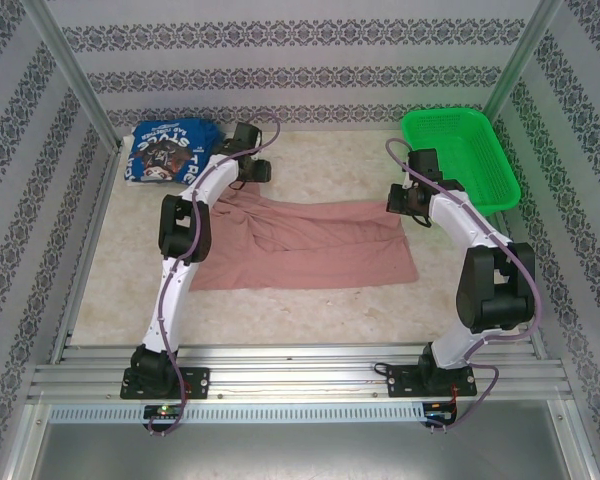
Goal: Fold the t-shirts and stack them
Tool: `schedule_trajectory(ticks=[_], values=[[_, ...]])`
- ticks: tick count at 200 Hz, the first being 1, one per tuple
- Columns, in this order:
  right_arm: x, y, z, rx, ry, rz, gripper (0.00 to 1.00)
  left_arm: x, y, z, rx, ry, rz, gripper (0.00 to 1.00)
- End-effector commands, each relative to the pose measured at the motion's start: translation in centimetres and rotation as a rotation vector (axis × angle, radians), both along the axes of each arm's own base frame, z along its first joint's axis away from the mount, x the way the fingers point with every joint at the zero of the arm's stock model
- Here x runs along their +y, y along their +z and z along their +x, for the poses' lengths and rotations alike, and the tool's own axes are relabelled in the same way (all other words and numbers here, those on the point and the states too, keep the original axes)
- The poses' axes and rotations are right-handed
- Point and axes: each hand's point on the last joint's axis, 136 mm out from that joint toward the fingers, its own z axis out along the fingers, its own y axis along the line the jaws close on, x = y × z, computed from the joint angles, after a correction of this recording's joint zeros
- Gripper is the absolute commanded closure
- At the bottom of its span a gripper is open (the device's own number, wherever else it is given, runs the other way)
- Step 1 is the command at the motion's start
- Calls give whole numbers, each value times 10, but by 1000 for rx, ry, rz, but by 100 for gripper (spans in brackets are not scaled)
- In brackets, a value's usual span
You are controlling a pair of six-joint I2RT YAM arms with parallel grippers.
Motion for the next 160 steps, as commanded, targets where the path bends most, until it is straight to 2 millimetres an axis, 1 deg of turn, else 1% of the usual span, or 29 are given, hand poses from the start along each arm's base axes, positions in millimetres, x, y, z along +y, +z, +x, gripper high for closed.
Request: schedule_trajectory(ticks=[1, 15, 26, 55, 67, 87, 98, 115, 127, 145, 160], values=[[-1, -10, -2, 17, 10, -5, 100, 15, 9, -6, 18, 1, 65, 48], [-1, -11, -2, 20, 10, -4, 100, 17, 6, -9, 33, 6, 83, 49], [-1, -12, -1, 20, 12, -4, 100, 21, 8, -10, 32, 13, 99, 49], [-1, -14, -2, 24, 8, -5, 100, 19, 13, -10, 13, 5, 103, 51], [-1, -14, -2, 26, 7, -3, 100, 21, 11, -11, 20, 3, 109, 53], [-2, -15, -3, 27, 7, -5, 100, 23, 5, -14, 41, 5, 128, 63], [-3, -15, -2, 29, 3, -5, 100, 25, 2, -17, 50, 6, 137, 71], [-4, -15, -1, 28, -6, -3, 100, 26, 5, -17, 43, 7, 136, 80], [-4, -14, 2, 28, -10, 0, 100, 26, 9, -15, 32, 8, 129, 88], [-2, -8, 9, 14, -6, 9, 100, 24, 26, -9, -7, 14, 92, 100], [-1, 0, 21, -14, -5, 27, 100, 21, 45, -4, -52, 15, 59, 100]])
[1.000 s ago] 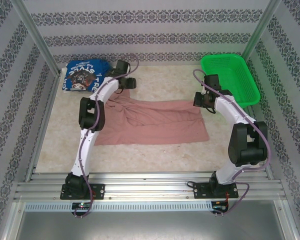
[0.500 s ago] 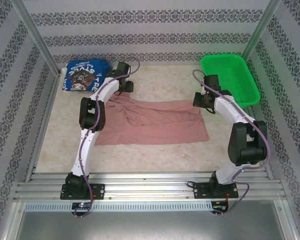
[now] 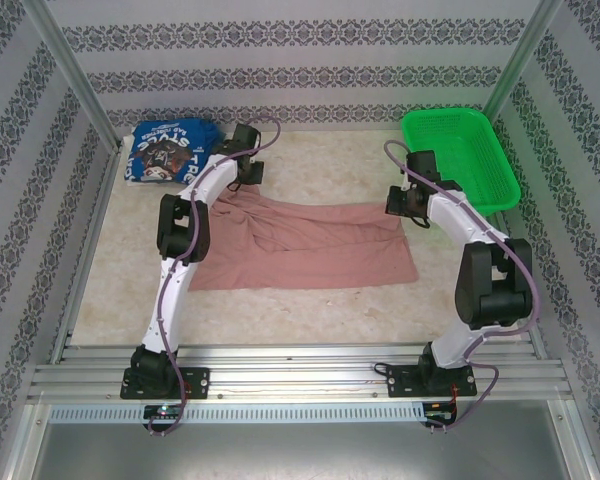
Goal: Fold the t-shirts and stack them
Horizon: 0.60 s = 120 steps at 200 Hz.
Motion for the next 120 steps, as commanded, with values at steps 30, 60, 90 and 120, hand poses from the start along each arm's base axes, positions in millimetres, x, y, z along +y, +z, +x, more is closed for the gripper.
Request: schedule_trajectory(ticks=[30, 60, 90, 120], values=[[-8, 34, 49, -112, -40, 88, 100, 3, 96, 15, -185, 16, -131, 100], [-22, 56, 77, -186, -87, 154, 100, 20, 146, 20, -310, 58, -205, 100], [-25, 67, 102, -227, -89, 204, 100, 40, 175, 22, -401, 90, -223, 100], [-28, 61, 127, -222, -99, 265, 100, 54, 182, 27, -438, 110, -257, 100]])
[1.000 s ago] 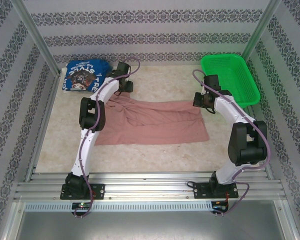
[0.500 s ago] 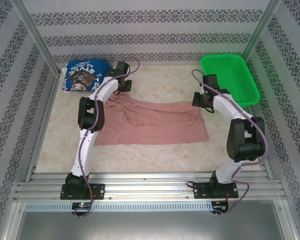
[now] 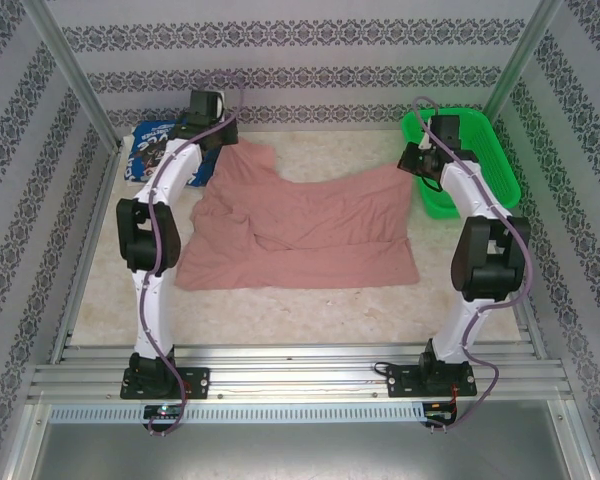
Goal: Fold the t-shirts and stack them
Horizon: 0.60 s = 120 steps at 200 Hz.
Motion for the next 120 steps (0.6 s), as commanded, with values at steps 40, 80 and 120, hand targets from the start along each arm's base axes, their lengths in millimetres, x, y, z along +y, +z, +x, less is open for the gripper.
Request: schedule_trajectory(ticks=[40, 80, 120], values=[[-2, -12, 38, -3, 2, 90, 100, 20, 12, 16, -81, 25, -81, 100], [-11, -9, 47, -16, -1, 91, 100, 26, 21, 15, -113, 1, -107, 100], [-7, -5, 44, -29, 43, 83, 100, 26, 35, -2, -212, -40, -149, 100]])
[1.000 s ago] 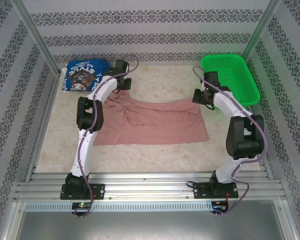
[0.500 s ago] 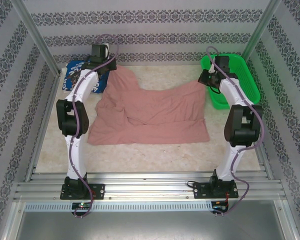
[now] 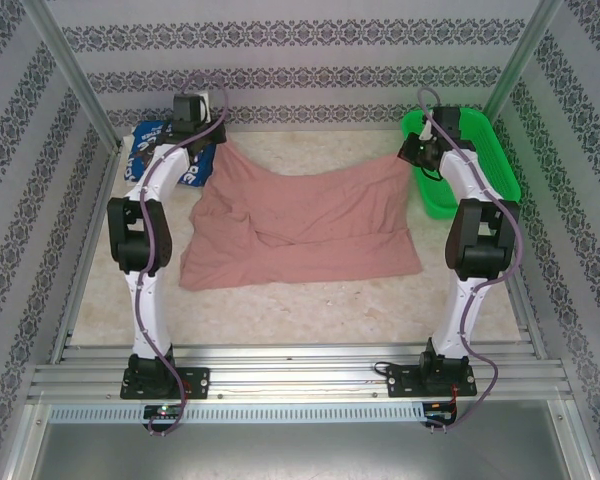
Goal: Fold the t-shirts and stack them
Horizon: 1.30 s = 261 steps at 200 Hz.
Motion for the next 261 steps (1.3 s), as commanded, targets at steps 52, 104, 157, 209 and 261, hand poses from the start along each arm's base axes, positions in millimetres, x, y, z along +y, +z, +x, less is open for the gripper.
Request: schedule_trajectory(ticks=[52, 104, 157, 209, 261], values=[[6, 9, -26, -28, 105, -52, 100, 8, 60, -61, -265, -47, -124, 100], [-2, -14, -67, 32, 92, -123, 100, 8, 50, -113, -305, -54, -165, 100], [-12, -36, -107, 111, 57, -194, 100, 14, 17, -168, -288, 8, -196, 100], [-24, -60, -146, 231, 2, -239, 100, 28, -11, -213, -232, 100, -163, 100], [-30, -69, -168, 270, -42, -239, 100, 41, -28, -240, -222, 177, -140, 100]])
